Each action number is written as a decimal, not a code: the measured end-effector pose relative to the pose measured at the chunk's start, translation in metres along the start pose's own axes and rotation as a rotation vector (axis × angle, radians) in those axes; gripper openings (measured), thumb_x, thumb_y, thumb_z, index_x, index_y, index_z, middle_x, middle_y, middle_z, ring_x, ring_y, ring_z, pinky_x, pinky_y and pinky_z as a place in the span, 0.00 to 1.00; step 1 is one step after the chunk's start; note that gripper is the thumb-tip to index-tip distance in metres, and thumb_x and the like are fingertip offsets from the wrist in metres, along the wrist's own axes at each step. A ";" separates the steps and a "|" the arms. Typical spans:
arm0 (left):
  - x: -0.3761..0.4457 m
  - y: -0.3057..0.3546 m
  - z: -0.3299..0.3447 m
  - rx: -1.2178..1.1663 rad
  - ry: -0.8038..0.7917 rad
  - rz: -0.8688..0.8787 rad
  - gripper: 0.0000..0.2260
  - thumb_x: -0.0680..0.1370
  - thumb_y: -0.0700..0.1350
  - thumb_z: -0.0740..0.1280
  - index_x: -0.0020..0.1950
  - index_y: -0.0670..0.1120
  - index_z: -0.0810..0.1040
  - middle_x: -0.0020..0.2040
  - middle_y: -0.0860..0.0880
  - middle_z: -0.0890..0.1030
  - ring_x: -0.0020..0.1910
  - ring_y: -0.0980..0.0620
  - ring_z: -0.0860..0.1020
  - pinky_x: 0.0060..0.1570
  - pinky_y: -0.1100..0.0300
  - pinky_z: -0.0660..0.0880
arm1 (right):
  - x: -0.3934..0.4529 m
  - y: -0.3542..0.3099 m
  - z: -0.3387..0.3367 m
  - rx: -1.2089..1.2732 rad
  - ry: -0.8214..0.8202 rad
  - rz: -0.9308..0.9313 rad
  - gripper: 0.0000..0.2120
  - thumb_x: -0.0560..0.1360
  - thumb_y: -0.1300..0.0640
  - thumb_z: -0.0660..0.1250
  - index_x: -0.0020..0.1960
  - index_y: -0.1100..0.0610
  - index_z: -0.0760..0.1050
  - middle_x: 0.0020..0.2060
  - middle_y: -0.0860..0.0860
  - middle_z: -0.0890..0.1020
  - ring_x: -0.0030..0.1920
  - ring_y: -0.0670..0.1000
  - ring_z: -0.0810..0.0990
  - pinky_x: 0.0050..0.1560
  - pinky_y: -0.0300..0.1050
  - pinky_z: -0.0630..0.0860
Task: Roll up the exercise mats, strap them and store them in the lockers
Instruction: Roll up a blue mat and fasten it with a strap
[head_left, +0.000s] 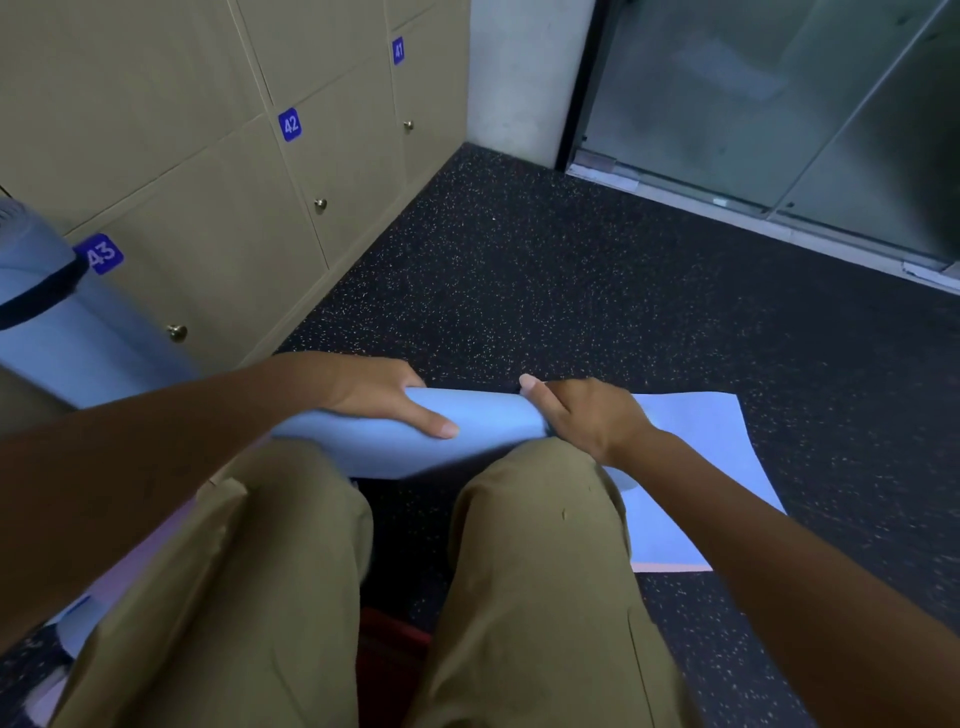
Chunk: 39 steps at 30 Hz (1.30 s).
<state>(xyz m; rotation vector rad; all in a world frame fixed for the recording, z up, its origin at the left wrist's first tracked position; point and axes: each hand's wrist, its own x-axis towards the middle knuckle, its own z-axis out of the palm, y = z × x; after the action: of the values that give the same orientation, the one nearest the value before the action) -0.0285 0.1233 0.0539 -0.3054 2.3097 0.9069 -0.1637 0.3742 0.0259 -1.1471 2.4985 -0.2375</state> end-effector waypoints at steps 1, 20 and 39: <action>0.000 0.000 0.000 0.003 -0.003 0.002 0.33 0.61 0.78 0.71 0.52 0.54 0.85 0.46 0.57 0.87 0.47 0.56 0.85 0.59 0.53 0.80 | 0.003 0.002 0.002 -0.005 -0.011 0.008 0.37 0.81 0.32 0.39 0.54 0.50 0.82 0.46 0.54 0.84 0.49 0.56 0.80 0.53 0.52 0.75; 0.017 -0.016 0.022 0.764 0.406 0.135 0.37 0.65 0.83 0.48 0.51 0.53 0.72 0.41 0.50 0.78 0.43 0.43 0.77 0.41 0.51 0.67 | 0.012 0.019 0.023 0.166 -0.122 0.049 0.33 0.80 0.29 0.41 0.55 0.47 0.79 0.51 0.49 0.82 0.53 0.53 0.78 0.57 0.53 0.74; -0.048 0.052 -0.056 0.686 0.525 0.021 0.33 0.60 0.82 0.66 0.45 0.55 0.71 0.39 0.54 0.77 0.41 0.48 0.76 0.42 0.52 0.75 | -0.008 0.016 -0.087 -0.191 0.177 -0.107 0.40 0.60 0.18 0.66 0.60 0.45 0.69 0.52 0.45 0.78 0.53 0.51 0.77 0.47 0.49 0.71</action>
<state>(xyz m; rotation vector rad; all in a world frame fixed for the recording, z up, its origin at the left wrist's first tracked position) -0.0394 0.1231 0.1439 -0.2332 2.9351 -0.0153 -0.2060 0.3905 0.1029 -1.3932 2.6631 -0.1357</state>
